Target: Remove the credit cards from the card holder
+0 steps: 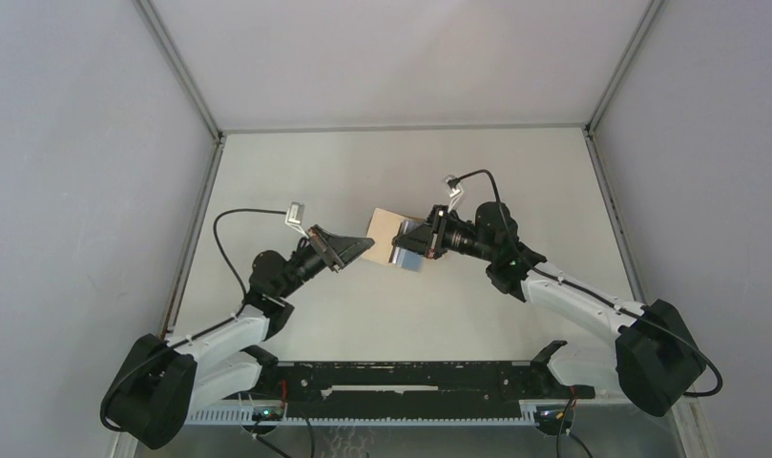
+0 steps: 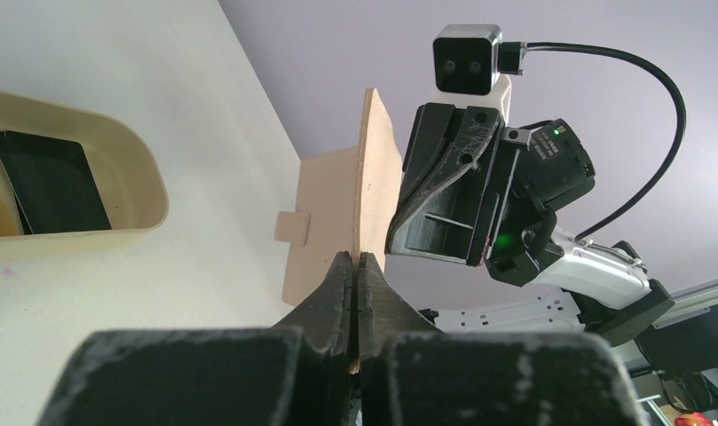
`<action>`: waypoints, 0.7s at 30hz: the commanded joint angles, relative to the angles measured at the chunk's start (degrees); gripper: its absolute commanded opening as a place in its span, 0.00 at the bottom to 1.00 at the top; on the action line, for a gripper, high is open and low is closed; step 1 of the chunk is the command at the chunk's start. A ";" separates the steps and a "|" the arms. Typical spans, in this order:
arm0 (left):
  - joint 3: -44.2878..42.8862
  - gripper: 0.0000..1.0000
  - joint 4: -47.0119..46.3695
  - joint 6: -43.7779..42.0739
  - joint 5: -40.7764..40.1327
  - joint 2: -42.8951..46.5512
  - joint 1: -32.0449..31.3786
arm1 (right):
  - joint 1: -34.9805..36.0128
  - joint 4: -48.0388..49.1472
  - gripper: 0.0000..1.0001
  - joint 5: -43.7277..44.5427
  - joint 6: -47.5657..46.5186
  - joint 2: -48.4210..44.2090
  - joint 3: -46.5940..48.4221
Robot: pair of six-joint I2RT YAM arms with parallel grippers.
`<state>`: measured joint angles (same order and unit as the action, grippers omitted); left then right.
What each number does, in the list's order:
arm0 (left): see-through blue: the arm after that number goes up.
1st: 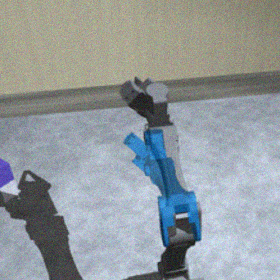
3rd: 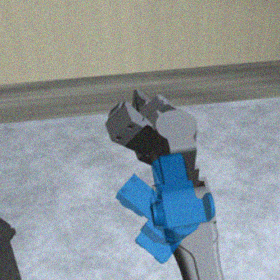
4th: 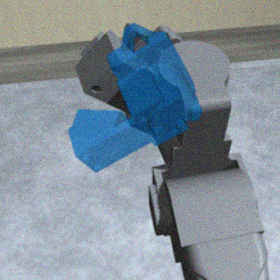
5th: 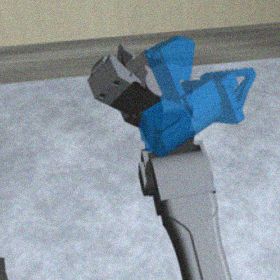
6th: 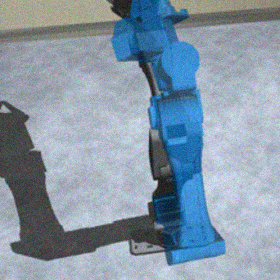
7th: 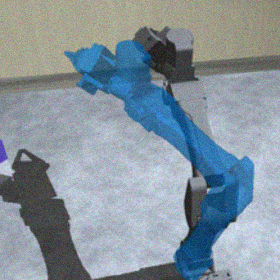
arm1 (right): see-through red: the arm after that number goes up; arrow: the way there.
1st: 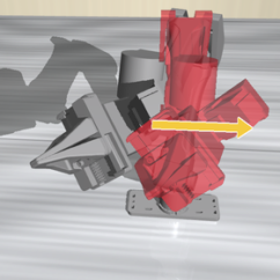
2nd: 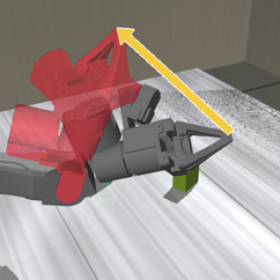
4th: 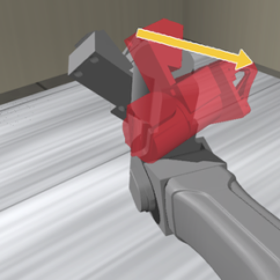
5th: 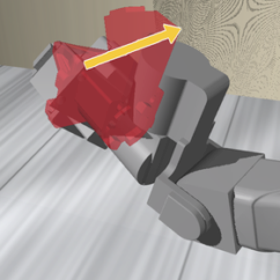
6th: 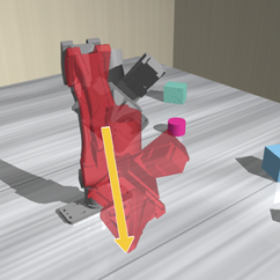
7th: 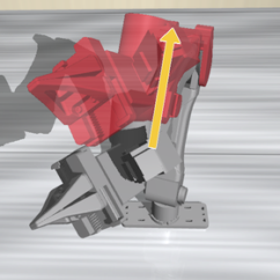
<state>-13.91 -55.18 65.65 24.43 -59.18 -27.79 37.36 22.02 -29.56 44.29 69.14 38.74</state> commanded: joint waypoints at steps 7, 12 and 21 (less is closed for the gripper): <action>-0.05 0.00 -1.56 0.57 0.51 -0.09 0.90 | 1.14 0.43 0.00 -3.25 -1.45 -1.72 2.04; 0.10 0.00 -0.03 0.74 1.18 1.16 2.89 | -0.30 -5.68 0.00 -3.42 -3.95 -4.64 2.00; 0.19 0.01 1.56 0.46 1.25 2.48 6.24 | -1.33 -11.21 0.00 -3.84 -6.24 -8.06 -1.08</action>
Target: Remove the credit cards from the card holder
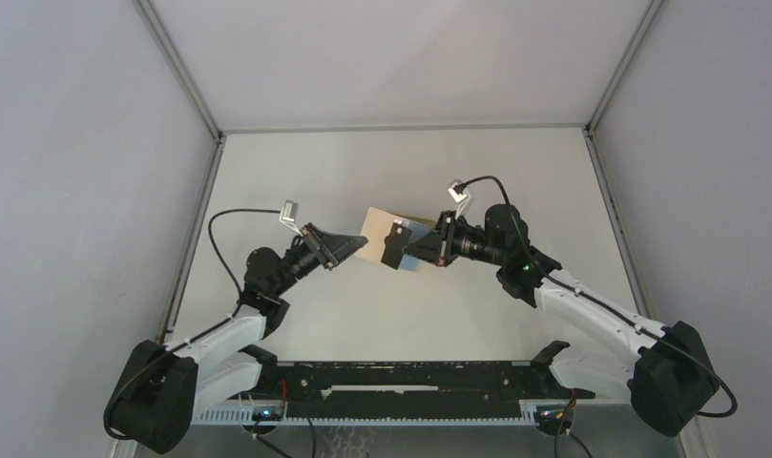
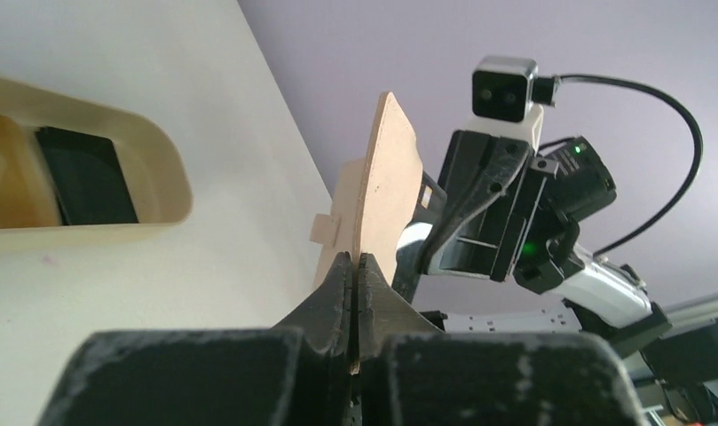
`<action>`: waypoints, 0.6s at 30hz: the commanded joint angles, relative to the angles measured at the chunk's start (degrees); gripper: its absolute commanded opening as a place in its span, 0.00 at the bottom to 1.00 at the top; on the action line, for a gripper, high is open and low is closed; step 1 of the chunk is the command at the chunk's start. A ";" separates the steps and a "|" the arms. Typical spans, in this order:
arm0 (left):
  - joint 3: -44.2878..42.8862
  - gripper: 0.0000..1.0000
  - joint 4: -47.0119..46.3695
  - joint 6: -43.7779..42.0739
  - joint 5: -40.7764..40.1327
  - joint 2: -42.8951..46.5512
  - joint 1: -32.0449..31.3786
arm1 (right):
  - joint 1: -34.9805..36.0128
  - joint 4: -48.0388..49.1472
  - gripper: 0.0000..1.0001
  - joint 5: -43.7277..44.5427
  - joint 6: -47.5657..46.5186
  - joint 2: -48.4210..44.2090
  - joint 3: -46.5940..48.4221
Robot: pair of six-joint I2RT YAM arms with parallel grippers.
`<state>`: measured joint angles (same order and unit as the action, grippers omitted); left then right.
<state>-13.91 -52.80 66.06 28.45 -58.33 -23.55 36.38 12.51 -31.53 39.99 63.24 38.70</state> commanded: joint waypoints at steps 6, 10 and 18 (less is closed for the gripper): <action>0.73 0.00 -0.82 -0.01 -2.95 3.04 3.39 | -0.35 -2.92 0.00 -1.87 -1.24 -2.91 -2.68; 1.62 0.00 -0.51 -0.41 -2.21 4.13 4.11 | -0.69 -7.04 0.00 -0.77 -2.17 -4.15 -2.66; 2.71 0.00 -0.26 -1.48 0.55 5.65 4.47 | -4.53 -8.99 0.00 -0.60 -1.30 -4.04 -3.41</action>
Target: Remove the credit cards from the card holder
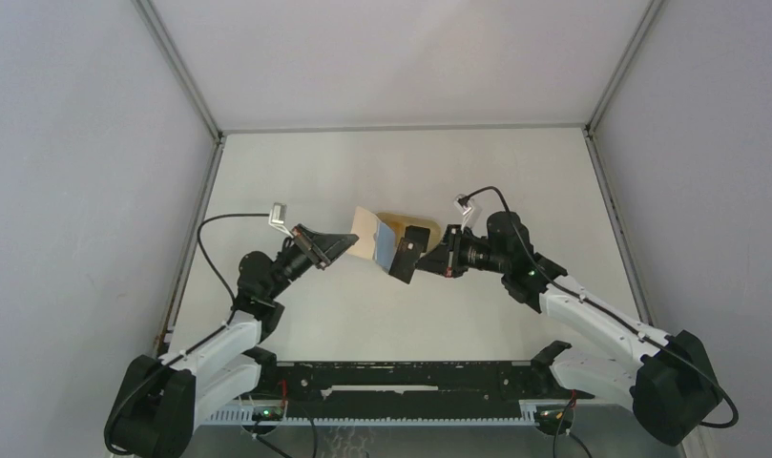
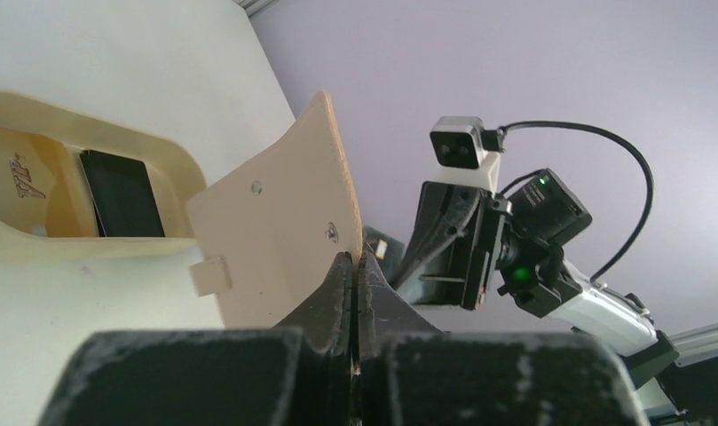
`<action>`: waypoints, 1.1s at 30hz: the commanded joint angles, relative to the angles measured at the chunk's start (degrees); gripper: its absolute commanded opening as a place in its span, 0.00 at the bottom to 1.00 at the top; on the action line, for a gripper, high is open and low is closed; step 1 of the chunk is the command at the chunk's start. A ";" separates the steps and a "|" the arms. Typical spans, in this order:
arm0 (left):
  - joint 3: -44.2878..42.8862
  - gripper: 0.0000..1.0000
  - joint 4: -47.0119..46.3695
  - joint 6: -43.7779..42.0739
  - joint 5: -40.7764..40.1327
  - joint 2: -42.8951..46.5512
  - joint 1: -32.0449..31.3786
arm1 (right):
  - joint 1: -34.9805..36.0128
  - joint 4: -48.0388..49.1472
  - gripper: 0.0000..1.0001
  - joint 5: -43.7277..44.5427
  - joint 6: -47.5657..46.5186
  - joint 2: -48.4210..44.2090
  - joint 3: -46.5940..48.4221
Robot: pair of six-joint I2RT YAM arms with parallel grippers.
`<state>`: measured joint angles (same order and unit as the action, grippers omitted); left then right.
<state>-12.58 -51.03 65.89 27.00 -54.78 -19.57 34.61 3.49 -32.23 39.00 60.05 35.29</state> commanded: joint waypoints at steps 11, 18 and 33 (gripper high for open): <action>8.84 0.00 -3.10 -0.86 4.83 5.63 0.59 | -12.42 -2.82 0.00 -1.72 -1.03 8.91 7.06; 11.27 0.00 4.29 -3.88 5.40 9.55 0.49 | -15.89 -8.92 0.00 -2.49 -5.00 18.39 15.08; 9.73 0.00 10.92 -15.03 2.71 -6.75 0.50 | -18.34 -15.14 0.00 -0.92 -10.72 32.01 22.70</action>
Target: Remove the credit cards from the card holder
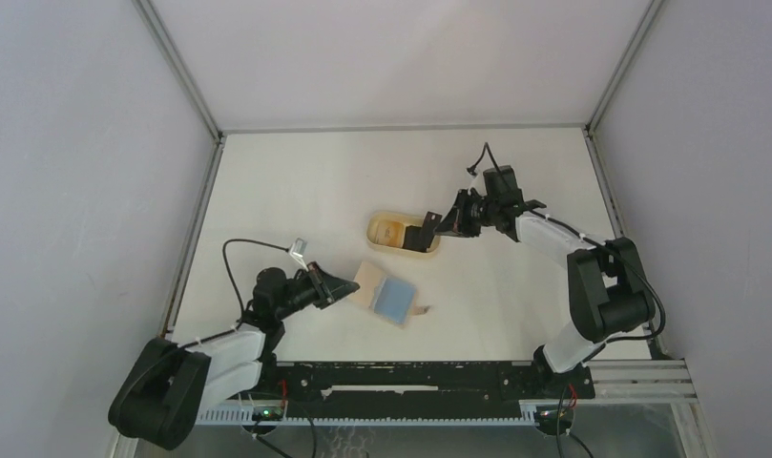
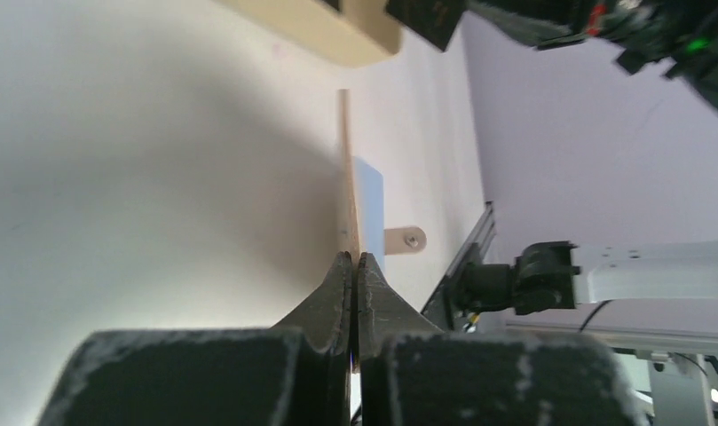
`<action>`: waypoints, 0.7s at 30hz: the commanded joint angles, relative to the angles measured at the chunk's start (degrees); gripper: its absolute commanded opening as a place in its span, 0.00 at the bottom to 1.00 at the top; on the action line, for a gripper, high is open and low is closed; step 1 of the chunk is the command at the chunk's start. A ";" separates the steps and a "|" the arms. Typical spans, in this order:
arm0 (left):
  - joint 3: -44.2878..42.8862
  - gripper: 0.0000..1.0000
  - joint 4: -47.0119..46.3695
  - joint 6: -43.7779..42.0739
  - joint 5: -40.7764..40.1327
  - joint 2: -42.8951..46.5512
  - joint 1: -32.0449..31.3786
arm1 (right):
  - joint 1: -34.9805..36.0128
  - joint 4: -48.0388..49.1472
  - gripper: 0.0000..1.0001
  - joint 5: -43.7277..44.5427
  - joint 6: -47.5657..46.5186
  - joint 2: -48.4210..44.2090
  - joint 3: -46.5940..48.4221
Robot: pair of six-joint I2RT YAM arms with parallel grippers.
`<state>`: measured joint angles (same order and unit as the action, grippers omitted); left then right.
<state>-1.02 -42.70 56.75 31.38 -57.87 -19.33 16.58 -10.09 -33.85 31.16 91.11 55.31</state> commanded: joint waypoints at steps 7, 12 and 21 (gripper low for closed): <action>-4.46 0.00 2.80 -7.35 -3.79 -11.03 0.26 | -0.24 -3.34 0.00 2.77 -4.99 3.11 2.68; -6.23 0.00 2.67 -7.69 -3.45 -13.64 0.26 | -0.27 -3.37 0.00 3.16 -5.40 4.27 2.68; -6.04 0.00 2.61 -7.97 -4.91 -15.04 0.26 | 0.06 -2.74 0.00 2.33 -4.97 8.91 5.79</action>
<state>-5.45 -38.39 50.48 27.66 -72.49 -19.31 16.53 -13.52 -31.33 27.27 97.91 57.80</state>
